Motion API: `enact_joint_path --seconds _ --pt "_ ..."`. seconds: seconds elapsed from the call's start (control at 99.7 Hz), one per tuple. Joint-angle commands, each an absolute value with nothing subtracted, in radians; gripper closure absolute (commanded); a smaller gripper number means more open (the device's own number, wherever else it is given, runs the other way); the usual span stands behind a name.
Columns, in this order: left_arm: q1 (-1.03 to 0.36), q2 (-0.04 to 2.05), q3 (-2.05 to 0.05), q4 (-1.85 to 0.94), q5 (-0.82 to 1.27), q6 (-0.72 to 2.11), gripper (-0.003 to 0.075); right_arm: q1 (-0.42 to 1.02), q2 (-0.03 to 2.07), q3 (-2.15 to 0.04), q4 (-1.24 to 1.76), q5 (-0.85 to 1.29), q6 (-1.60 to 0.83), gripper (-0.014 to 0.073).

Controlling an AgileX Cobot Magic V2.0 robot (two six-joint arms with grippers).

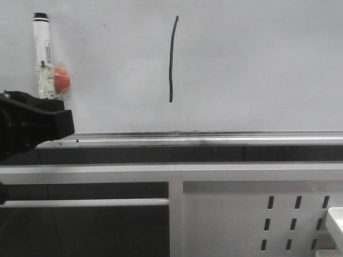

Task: Write number 1 on whiteboard

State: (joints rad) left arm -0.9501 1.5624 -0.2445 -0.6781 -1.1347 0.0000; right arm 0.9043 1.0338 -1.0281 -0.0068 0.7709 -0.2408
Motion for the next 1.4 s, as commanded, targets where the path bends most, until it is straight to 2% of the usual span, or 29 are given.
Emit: enact_joint_path --seconds 0.0,0.662,0.702,0.733,0.863,0.933,1.284,1.395 --pt "-0.955 1.544 -0.265 -0.686 -1.361 0.0 0.074 0.9 1.015 -1.042 -0.018 0.704 -0.24 0.0664" --pt "-0.916 1.578 -0.324 -0.64 -1.361 0.044 0.0734 0.9 1.015 -1.025 -0.018 0.694 -0.24 0.0664" --pt "-0.916 1.578 -0.322 -0.625 -1.361 0.044 0.0708 0.9 1.015 -1.025 -0.018 0.691 -0.24 0.0664" --pt "-0.914 1.578 -0.321 -0.607 -1.361 0.044 0.0659 0.9 1.015 -1.025 -0.018 0.688 -0.24 0.0664" --pt "-0.914 1.578 -0.321 -0.606 -1.361 0.044 0.0374 0.9 1.015 -1.025 -0.018 0.673 -0.24 0.0664" --pt "-0.914 1.578 -0.321 -0.619 -1.361 0.044 0.0287 0.9 1.015 -1.025 -0.018 0.668 -0.24 0.0664" --pt "-0.959 1.572 -0.256 -0.611 -1.361 0.044 0.028 0.9 1.002 -1.025 -0.033 0.66 -0.24 0.0663" --pt "-0.978 1.537 -0.214 -0.613 -1.361 0.044 0.0283 0.9 0.945 -0.977 -0.04 0.577 -0.24 0.0663"
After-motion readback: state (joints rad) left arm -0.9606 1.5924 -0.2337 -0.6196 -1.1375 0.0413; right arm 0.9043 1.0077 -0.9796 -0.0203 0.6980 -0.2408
